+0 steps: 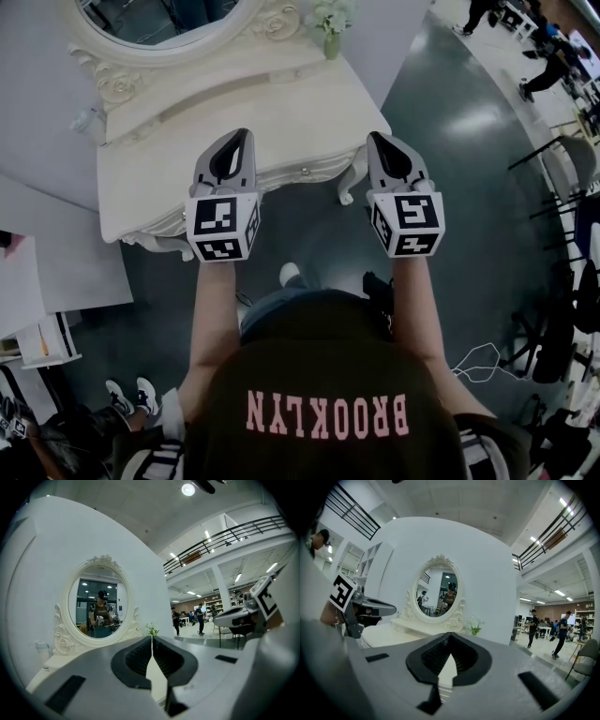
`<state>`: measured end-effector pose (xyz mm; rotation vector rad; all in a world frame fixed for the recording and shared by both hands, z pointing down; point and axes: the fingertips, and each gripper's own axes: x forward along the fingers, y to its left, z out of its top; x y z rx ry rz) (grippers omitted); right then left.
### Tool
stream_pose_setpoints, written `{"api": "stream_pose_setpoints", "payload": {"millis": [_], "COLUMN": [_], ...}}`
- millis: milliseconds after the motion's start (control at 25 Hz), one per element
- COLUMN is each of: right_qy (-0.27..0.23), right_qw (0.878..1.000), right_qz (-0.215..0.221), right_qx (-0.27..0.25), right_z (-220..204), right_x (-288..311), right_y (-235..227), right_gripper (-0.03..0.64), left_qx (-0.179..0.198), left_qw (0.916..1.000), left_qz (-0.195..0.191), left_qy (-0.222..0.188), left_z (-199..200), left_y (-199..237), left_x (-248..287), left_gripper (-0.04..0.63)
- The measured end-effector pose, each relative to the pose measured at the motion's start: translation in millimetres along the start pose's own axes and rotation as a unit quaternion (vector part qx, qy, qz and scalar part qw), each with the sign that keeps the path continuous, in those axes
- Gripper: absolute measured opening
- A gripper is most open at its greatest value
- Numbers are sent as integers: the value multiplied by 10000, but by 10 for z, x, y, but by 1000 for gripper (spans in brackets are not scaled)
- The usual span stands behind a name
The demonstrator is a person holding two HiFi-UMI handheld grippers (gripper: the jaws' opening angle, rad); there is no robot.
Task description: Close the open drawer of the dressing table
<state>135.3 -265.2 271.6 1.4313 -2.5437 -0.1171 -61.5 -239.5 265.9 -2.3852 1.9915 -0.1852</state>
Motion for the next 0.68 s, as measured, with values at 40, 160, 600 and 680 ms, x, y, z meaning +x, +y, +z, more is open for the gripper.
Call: {"api": "stream_pose_setpoints", "payload": {"millis": [40,160,600,680], "right_qy": [10,37,64,76], "right_qw": [10000,10000,9999,9999], "right_qz": [-1,-9,72,116], "right_qx": [11,41,81,79], "right_z": [-10,-36,-38,-38], "right_x": [1,-7,-38,-40], "right_y": [-3,-6,58,89], "right_gripper": [-3,-3,-3,-3], "left_qx": [3,18,37,64], "left_qw": [10000,10000,10000,9999], "left_qz": [-3,-16,-57,-79], "left_qy": [1,15,66,75], "left_z": [-3,-22,-57,-63], "left_y": [-3,-7,-15,-31], "left_x": [0,-17,-74,-91], "left_gripper": [9,9,9,9]}}
